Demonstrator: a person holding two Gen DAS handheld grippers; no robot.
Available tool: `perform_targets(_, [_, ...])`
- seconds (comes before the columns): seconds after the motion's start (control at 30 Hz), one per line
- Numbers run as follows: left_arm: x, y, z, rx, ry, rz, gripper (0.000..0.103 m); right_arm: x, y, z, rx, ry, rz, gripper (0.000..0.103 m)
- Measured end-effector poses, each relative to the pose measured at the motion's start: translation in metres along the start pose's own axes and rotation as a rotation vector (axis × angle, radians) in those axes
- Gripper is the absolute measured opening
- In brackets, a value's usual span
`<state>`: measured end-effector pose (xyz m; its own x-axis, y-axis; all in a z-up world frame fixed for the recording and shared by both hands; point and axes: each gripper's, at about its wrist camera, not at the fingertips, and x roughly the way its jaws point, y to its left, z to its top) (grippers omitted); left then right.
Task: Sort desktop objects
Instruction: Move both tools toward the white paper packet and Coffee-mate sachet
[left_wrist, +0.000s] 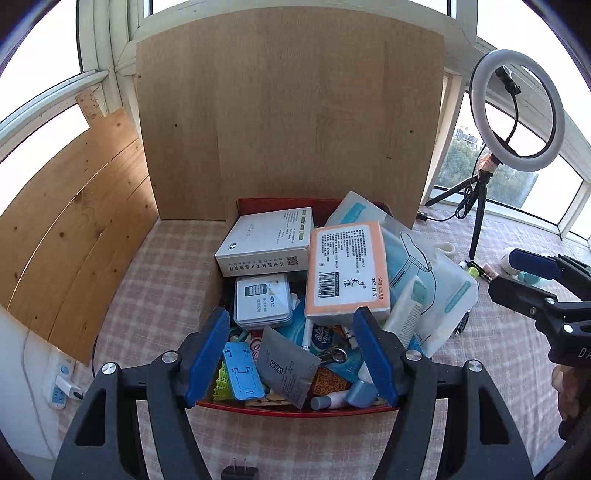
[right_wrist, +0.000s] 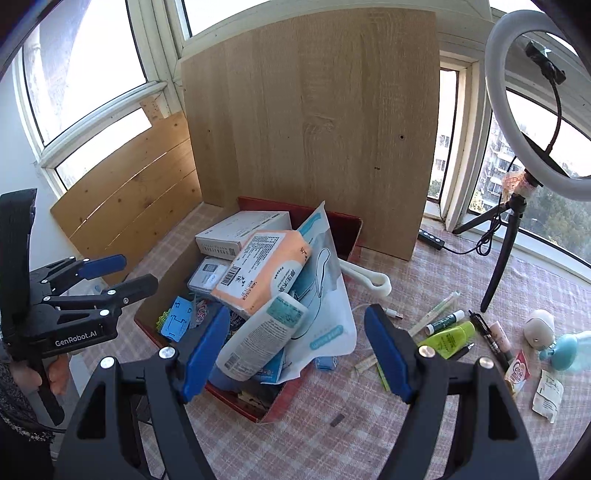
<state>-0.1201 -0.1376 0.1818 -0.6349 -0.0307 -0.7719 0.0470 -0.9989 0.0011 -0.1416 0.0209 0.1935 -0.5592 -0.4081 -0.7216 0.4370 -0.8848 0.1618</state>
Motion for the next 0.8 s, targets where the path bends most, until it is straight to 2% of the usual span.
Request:
perform_targets(0.33, [-0.009,-0.089,-0.011,0.129,0.012,-0.104,0.067,-0.043,-0.097,-0.042,0.134,-0.007,-0.076,0.075])
perform_targets(0.57, [0.003,-0.174,-0.014,0.216,0.03,-0.2,0.067,-0.078,-0.186,-0.08,0.221,0.021,-0.218,0.075])
perform_targets(0.8, [0.034,-0.274,-0.019,0.322,0.079,-0.293,0.067,-0.094,-0.285,-0.121,0.339,0.124,-0.359,0.075])
